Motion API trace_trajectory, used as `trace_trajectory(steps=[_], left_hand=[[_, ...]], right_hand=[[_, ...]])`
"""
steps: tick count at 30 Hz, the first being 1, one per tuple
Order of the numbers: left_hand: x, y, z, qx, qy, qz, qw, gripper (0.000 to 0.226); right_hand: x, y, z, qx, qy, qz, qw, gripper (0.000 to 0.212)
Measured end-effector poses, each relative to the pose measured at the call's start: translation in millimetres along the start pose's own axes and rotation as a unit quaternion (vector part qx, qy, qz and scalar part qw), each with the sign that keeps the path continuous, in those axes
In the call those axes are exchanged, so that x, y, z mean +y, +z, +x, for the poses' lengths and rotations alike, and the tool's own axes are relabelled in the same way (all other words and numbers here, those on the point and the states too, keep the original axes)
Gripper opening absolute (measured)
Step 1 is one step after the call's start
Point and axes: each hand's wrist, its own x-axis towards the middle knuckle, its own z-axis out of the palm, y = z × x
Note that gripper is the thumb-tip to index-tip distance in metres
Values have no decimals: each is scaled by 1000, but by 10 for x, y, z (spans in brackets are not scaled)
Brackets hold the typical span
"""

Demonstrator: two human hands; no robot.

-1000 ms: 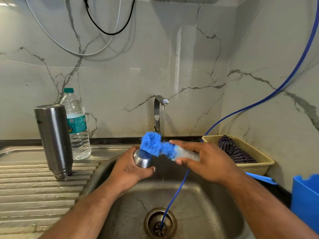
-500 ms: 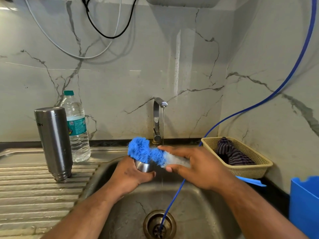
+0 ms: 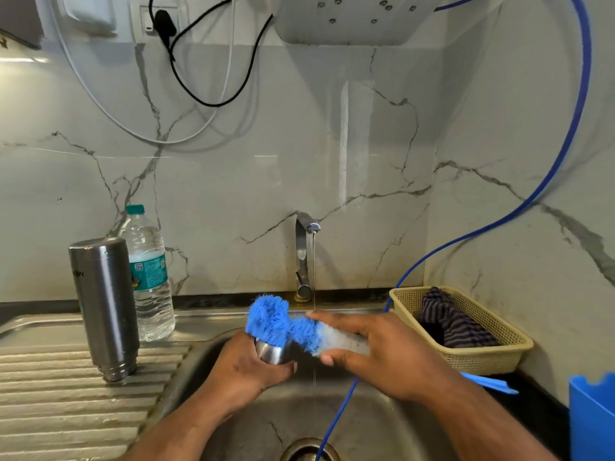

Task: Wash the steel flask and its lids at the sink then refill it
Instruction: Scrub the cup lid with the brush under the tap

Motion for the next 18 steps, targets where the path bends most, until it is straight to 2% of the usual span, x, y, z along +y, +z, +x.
trace_trajectory(steps=[4, 9, 13, 18], left_hand=[[17, 3, -12, 9, 13, -17, 1000, 57], [6, -19, -35, -6, 6, -15, 1000, 43], [42, -27, -30, 21, 8, -28, 999, 55], [12, -32, -47, 1, -10, -36, 999, 45]], right_hand=[[73, -1, -8, 28, 25, -32, 999, 59], [-42, 83, 11, 1, -9, 15, 1000, 61], [99, 61, 9, 34, 32, -16, 999, 61], [22, 80, -4, -3, 2, 80, 997, 58]])
